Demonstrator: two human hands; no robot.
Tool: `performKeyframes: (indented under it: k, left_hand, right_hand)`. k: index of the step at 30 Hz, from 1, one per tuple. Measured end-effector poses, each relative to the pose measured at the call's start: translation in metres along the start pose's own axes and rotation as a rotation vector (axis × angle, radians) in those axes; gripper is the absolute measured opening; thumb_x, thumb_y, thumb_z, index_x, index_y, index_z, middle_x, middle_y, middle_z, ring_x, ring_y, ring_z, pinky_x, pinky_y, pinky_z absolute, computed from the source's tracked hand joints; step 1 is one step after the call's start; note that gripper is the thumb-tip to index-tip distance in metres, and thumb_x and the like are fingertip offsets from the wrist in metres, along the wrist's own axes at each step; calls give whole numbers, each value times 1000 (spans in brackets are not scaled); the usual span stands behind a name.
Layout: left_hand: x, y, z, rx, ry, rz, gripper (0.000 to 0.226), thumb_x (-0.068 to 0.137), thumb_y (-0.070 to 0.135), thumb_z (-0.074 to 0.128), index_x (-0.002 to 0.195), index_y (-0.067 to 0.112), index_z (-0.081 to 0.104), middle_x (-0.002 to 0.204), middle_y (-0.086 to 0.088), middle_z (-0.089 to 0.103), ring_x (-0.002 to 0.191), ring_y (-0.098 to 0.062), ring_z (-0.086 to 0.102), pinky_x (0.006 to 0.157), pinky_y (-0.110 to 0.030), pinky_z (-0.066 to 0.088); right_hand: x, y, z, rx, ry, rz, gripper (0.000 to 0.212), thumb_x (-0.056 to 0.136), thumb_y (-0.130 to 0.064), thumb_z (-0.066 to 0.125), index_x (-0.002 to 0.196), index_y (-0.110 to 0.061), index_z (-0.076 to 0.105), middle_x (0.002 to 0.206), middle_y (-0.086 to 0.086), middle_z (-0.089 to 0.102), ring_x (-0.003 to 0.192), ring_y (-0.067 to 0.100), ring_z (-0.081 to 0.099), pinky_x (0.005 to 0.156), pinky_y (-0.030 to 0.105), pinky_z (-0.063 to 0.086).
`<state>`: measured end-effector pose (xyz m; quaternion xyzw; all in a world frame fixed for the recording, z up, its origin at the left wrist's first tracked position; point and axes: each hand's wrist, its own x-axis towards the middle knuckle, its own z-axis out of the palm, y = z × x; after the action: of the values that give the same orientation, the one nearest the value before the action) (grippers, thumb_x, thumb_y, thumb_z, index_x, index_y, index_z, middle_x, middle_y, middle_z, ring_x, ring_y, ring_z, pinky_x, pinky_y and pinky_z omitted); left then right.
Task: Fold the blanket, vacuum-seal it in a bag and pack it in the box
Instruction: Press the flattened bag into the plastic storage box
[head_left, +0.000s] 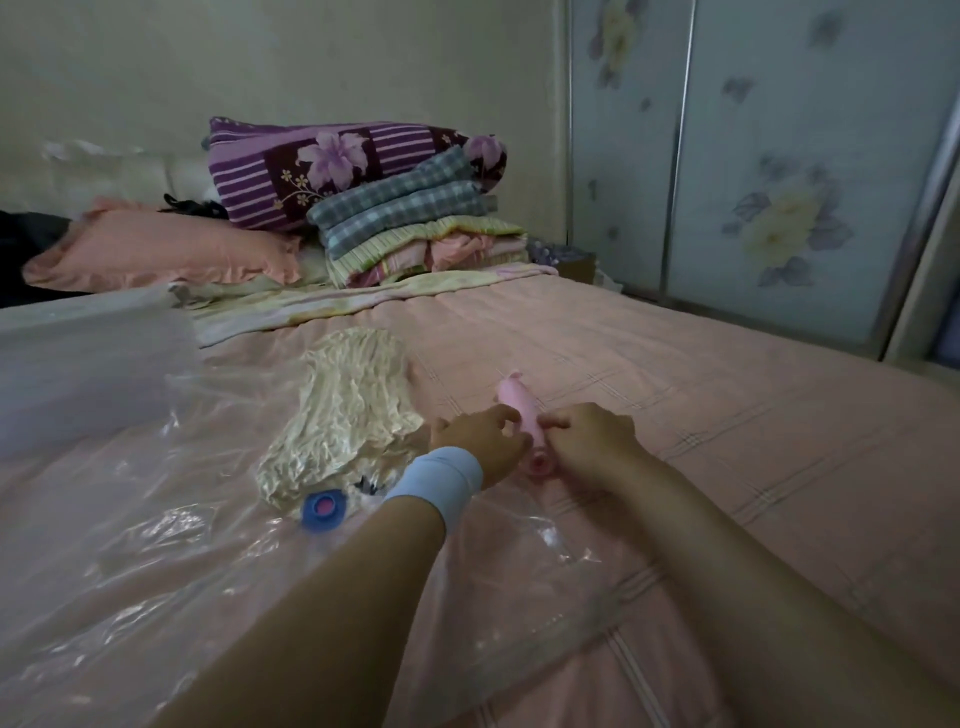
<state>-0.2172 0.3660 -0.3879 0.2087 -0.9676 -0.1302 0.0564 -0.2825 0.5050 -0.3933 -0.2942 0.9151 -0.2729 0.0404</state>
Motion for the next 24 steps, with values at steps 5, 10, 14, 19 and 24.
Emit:
performKeyframes:
  k: [5,10,14,19,24]
  left_hand:
    - [-3,0,7,36,24,33,46,91,57,40,135,42,45,135,1,57,125,-27,50,109,-46,28]
    - [-15,-18,3,0,139,93,48,93,50,46,139,35,43,135,3,56,125,-25,49,106,-44,36]
    - [-29,-50,-12,-98,255,143,41,93,33,55,133,30,50,125,4,60,114,-22,53,101,-40,41]
    - [-51,-110,-34,-135,303,16,36,93,28,55,129,27,56,123,-2,57,115,-25,51,100,-38,41]
    - [-76,-178,-44,-121,330,-115,39,91,18,56,130,22,54,130,-4,49,122,-26,44,104,-36,38]
  right_hand:
    - [3,23,1,-80,13,22,46,88,-36,54,133,-36,62,139,4,56,132,32,44,108,42,38]
    - [2,31,9,-19,25,-47,39,89,-8,62,126,-20,70,125,12,57,114,31,60,102,38,49]
    - [-1,-10,-6,200,191,-117,30,97,-14,59,123,-24,69,122,5,49,106,20,57,94,27,43]
    - [-16,-92,10,361,153,-283,11,88,-22,74,98,-25,71,95,-7,64,82,7,60,71,21,46]
    - [-18,-145,69,360,26,-337,26,74,-8,81,90,-25,69,86,-11,68,81,8,64,68,16,46]
